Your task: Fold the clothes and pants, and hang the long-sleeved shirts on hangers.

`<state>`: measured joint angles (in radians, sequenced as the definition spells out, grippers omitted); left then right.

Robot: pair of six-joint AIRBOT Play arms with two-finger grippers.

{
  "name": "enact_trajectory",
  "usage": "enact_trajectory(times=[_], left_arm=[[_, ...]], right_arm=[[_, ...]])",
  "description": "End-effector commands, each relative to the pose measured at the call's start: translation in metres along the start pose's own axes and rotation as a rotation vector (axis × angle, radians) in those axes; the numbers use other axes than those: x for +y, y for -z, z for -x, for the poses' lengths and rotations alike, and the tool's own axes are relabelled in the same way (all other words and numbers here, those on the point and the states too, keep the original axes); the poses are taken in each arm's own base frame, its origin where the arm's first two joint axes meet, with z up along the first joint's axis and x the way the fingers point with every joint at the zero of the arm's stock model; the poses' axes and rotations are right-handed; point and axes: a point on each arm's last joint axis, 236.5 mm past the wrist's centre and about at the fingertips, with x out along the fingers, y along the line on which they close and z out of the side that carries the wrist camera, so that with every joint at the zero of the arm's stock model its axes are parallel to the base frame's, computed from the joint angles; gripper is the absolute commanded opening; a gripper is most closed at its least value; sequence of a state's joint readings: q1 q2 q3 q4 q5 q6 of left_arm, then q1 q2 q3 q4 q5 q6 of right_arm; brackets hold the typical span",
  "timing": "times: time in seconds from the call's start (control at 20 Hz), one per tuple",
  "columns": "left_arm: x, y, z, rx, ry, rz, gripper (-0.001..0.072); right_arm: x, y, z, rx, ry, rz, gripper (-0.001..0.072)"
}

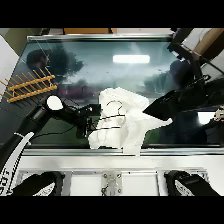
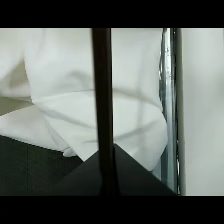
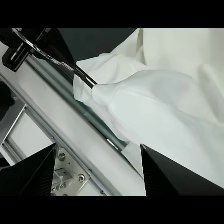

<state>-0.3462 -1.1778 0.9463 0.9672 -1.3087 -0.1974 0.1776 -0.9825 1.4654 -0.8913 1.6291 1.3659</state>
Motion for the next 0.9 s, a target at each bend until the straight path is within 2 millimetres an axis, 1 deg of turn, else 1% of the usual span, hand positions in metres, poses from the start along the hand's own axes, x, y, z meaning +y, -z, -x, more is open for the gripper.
enact_trajectory(times=[0.0, 0.1, 0.15, 0.25, 0.3, 0.35, 0.4, 0.45, 0.5, 0.55, 0.6, 0.85], left_arm=[[0.000, 0.000, 0.000, 0.000, 0.002, 0.002, 0.0013], [0.000, 0.000, 0.000, 0.000, 0.002, 0.002, 0.0013], [0.000, 0.000, 0.000, 0.000, 0.001, 0.002, 0.0013], [0.000, 0.000, 0.000, 0.000, 0.001, 0.002, 0.0013], [0.000, 0.000, 0.000, 0.000, 0.002, 0.003, 0.0013], [0.000, 0.000, 0.000, -0.001, 0.002, 0.003, 0.0013], [0.000, 0.000, 0.000, -0.002, 0.002, 0.003, 0.0013], [0.000, 0.000, 0.000, -0.002, 0.001, 0.003, 0.0013], [0.000, 0.000, 0.000, -0.001, 0.002, 0.003, 0.0013], [0.000, 0.000, 0.000, -0.001, 0.002, 0.003, 0.0013], [0.000, 0.000, 0.000, -0.001, 0.002, 0.003, 0.0013], [-0.001, 0.000, 0.000, -0.001, 0.006, 0.003, 0.0013]], right_arm=[[0.004, -0.005, 0.009, -0.040, -0.047, 0.203, 0.0572], [-0.010, -0.007, 0.014, -0.060, -0.022, 0.302, 0.0572], [-0.017, -0.002, 0.018, -0.062, -0.042, 0.350, 0.0571], [-0.022, 0.011, 0.028, -0.104, -0.157, 0.430, 0.0572], [-0.024, 0.017, 0.035, -0.159, -0.234, 0.455, 0.0572], [-0.035, 0.018, 0.041, -0.232, -0.265, 0.427, 0.0572], [-0.054, 0.021, 0.045, -0.295, -0.264, 0.388, 0.0572], [-0.076, 0.030, 0.044, -0.331, -0.241, 0.362, 0.0572], [-0.092, 0.040, 0.041, -0.354, -0.225, 0.355, 0.0572], [-0.102, 0.049, 0.038, -0.383, -0.218, 0.372, 0.0572], [-0.108, 0.057, 0.033, -0.402, -0.215, 0.401, 0.0572], [-0.119, 0.094, 0.000, -0.375, -0.247, 0.497, 0.0572]])
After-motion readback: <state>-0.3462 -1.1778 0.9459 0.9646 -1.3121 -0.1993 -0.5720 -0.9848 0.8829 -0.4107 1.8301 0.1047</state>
